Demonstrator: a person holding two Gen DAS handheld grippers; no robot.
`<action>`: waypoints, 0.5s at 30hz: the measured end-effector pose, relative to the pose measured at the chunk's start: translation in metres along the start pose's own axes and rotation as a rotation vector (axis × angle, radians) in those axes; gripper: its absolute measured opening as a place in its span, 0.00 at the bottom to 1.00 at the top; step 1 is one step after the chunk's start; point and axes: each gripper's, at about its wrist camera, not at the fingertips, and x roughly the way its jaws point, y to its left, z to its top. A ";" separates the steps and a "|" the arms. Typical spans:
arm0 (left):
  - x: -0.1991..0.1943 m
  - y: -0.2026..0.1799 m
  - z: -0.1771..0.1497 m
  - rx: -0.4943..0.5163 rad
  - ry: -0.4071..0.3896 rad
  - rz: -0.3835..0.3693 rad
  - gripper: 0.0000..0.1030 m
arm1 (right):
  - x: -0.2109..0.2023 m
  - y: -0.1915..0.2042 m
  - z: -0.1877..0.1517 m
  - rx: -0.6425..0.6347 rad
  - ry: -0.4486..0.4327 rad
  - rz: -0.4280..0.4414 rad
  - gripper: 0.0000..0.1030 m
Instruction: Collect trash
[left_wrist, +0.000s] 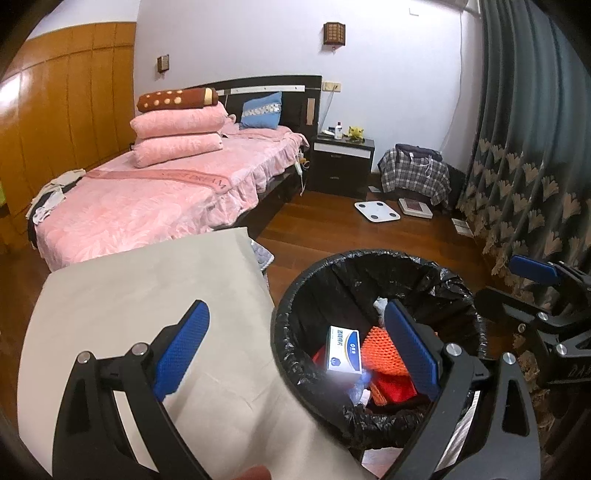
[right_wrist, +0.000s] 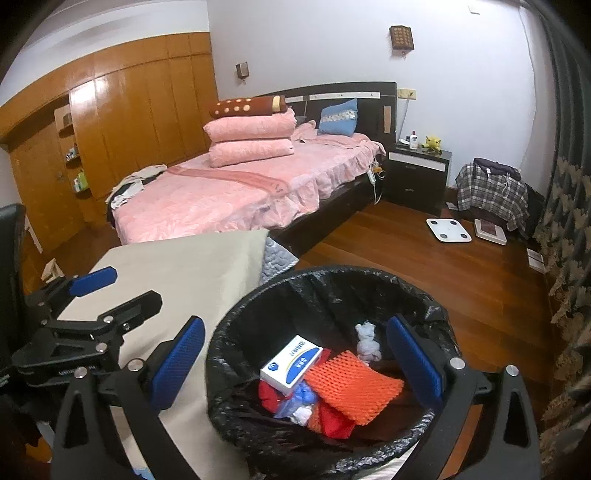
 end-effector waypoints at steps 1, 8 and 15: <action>-0.004 0.000 0.000 -0.001 -0.006 0.005 0.90 | -0.002 0.001 0.001 -0.002 -0.003 0.002 0.94; -0.027 0.005 0.000 -0.008 -0.043 0.024 0.90 | -0.017 0.010 0.007 -0.002 -0.027 0.021 0.94; -0.048 0.005 0.002 -0.008 -0.084 0.023 0.90 | -0.028 0.017 0.010 -0.019 -0.054 0.025 0.94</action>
